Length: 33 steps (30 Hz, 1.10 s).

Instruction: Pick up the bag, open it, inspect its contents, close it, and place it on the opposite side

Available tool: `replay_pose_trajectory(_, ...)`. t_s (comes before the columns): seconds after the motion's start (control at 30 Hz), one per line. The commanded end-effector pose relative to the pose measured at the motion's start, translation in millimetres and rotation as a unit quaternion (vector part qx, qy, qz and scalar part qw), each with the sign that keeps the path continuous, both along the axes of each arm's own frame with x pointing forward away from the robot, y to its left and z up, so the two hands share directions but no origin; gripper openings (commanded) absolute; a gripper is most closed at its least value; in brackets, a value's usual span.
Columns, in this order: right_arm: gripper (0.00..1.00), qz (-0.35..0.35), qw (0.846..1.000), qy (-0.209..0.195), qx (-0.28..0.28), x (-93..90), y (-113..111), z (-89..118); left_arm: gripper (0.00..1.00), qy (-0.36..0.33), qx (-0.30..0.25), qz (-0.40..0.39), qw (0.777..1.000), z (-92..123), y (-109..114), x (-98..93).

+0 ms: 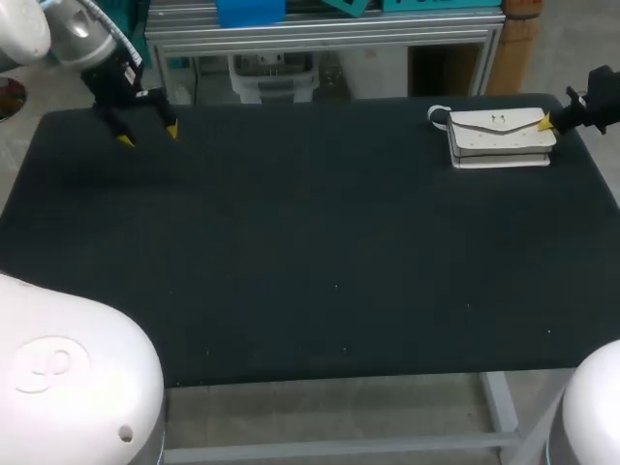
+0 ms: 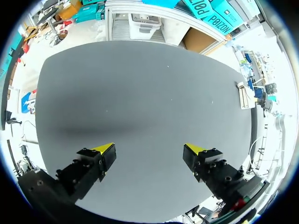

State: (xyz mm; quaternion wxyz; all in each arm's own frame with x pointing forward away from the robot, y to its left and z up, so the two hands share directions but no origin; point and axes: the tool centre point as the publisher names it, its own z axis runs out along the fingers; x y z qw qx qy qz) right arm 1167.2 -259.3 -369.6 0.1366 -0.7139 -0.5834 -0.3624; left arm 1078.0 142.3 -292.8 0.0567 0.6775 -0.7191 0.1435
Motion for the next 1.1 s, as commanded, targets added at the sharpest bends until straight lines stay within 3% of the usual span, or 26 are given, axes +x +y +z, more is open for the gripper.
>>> replay_pose_trajectory(0.03, 0.0, 0.027, 0.999, 0.03, -0.002, 7.0, -2.1, 0.8, 1.0, -0.023, 0.0, 0.004, 1.0, -1.6, 2.5, -7.9)
replay_pose_trajectory(0.27, 0.01, 0.023, 0.999, 0.035, -0.003, 6.8, -5.9, 0.0, 1.0, -0.031, 0.012, 0.001, 0.999, -0.5, 0.6, -9.3)
replay_pose_trajectory(0.3, 0.34, 0.022, 0.999, 0.036, -0.004, 6.5, -6.5, 0.1, 1.0, -0.032, 0.014, 0.0, 0.999, 0.1, 0.2, -9.4)
replay_pose_trajectory(0.33, 0.45, 0.022, 0.999, 0.036, -0.004, 6.3, -6.8, 0.4, 1.0, -0.032, 0.014, 0.0, 0.999, 0.4, 0.0, -9.5)
replay_pose_trajectory(0.37, 1.0, 0.021, 0.999, 0.038, -0.005, 5.3, -7.5, 1.8, 1.0, -0.032, 0.014, -0.001, 0.999, 1.1, -0.4, -9.6)
replay_pose_trajectory(0.67, 1.0, 0.009, 0.997, 0.054, -0.051, -18.2, -7.7, 19.1, 1.0, -0.034, 0.02, -0.012, 0.999, 7.0, -6.8, -11.6)
replay_pose_trajectory(1.1, 1.0, 0.023, 0.988, 0.074, -0.132, -72.7, 8.1, 63.1, 1.0, -0.039, 0.041, -0.026, 0.998, 17.1, -15.5, -15.2)
